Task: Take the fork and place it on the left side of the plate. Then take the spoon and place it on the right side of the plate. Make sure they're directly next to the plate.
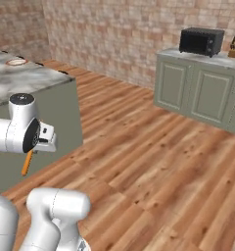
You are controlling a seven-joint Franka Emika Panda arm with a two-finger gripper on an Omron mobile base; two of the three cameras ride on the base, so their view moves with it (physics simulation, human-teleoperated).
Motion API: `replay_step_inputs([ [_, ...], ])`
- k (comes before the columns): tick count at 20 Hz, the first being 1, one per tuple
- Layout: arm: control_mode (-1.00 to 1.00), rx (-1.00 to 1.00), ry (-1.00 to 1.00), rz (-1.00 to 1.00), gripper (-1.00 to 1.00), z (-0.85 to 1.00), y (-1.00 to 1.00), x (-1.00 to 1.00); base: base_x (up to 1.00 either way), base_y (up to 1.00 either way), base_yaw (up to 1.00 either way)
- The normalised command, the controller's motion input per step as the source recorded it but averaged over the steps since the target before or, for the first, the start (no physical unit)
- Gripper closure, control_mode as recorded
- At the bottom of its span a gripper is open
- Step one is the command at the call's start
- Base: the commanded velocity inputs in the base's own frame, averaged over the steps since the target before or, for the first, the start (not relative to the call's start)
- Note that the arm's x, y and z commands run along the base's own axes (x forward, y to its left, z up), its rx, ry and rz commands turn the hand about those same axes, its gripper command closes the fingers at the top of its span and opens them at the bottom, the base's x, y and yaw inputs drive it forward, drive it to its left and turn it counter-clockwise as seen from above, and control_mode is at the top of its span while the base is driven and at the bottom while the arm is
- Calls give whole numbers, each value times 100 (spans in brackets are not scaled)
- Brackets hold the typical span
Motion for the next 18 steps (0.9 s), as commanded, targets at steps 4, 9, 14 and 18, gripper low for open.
replay_step_inputs([
  [4,100,0,0,0,100,0,0,0,94,0,0],
  [9,100,0,0,0,100,0,0,0,94,0,0],
  [14,100,0,0,0,100,0,0,0,94,0,0],
  [18,100,0,0,0,100,0,0,0,94,0,0],
])
